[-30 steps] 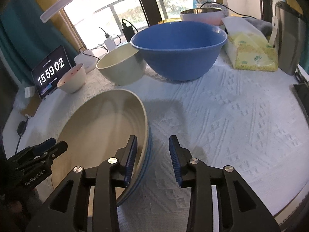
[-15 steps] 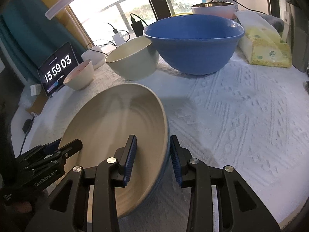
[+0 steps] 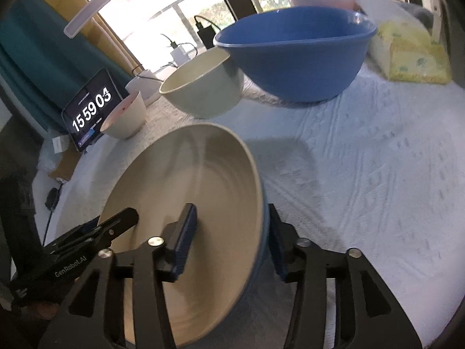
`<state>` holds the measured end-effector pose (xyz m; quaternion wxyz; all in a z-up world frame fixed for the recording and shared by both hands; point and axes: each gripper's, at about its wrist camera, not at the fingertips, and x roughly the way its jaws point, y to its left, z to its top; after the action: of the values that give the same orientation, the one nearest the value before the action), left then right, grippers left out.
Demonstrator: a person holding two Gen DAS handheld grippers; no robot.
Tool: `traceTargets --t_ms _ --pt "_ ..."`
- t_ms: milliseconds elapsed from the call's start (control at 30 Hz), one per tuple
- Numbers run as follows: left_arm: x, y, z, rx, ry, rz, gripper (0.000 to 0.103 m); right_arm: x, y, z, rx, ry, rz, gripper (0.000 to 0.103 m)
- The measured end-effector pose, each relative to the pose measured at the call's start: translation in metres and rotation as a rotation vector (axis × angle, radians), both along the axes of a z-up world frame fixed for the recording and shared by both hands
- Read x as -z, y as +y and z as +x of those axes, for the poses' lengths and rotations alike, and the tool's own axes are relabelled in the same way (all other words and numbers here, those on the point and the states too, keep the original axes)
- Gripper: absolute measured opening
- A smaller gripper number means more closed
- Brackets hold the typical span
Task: Organize plates and bowls
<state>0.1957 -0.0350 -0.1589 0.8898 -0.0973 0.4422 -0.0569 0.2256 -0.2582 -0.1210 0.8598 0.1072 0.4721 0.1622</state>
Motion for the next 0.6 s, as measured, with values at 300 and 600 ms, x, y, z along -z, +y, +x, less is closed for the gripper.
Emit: traceTargets --t_ms 300,600 --pt "-0.003 -0.002 -0.002 0.019 -0.016 0.027 0.05 -0.001 0.004 0.001 0.015 0.002 -0.013 0.053" --pt "-0.009 0.003 -0.006 0.026 -0.032 0.019 0.046 -0.007 0.007 0.0 0.021 -0.011 -0.032 0.053"
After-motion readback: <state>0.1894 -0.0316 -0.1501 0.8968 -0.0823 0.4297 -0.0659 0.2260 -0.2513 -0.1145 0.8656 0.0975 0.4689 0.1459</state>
